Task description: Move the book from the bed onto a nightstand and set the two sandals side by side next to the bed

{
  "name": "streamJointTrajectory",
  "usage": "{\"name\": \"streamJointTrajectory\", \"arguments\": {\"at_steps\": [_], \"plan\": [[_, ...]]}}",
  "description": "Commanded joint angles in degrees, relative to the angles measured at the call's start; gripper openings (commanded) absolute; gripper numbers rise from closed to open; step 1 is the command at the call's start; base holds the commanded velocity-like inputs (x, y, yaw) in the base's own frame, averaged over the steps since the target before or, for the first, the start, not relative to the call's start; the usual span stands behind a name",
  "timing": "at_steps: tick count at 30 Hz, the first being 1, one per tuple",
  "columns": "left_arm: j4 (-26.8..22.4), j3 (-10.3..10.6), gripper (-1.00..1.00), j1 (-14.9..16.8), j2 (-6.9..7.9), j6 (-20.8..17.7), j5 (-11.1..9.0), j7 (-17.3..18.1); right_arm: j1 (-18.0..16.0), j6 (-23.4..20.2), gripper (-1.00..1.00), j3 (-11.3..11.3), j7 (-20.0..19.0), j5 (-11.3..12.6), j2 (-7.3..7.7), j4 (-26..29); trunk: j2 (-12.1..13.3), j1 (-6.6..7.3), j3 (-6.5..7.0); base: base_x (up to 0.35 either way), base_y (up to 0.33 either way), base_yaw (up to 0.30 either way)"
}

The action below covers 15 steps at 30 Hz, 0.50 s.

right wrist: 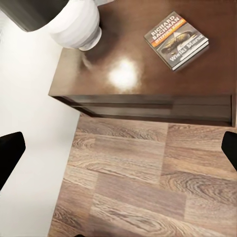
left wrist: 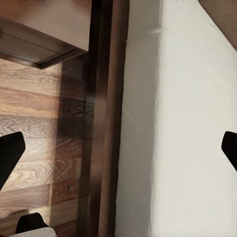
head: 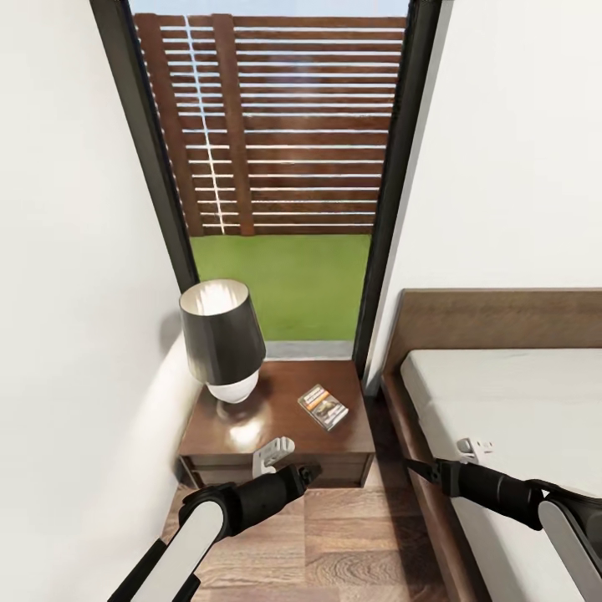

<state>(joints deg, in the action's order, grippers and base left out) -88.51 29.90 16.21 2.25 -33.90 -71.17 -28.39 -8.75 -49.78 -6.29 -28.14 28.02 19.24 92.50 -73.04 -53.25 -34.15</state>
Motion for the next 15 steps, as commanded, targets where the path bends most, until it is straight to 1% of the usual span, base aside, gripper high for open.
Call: {"name": "streamJointTrajectory", "arguments": {"at_steps": [1,15], "plan": [[-0.1,0.1,1.00,0.1,0.04,0.1,-0.6,-0.6,0.0,-0.3,1.00,-0.1,-0.3,-0.1,0.00,0.0,0.4,0.23,0.13,0.000,0.000,-0.002],[-0.1,0.1,1.00,0.1,0.04,0.1,-0.6,-0.6,0.0,-0.3,1.00,-0.1,-0.3,-0.1,0.01,0.0,6.0,3.30,2.65,0.000,0.000,-0.001]]}}
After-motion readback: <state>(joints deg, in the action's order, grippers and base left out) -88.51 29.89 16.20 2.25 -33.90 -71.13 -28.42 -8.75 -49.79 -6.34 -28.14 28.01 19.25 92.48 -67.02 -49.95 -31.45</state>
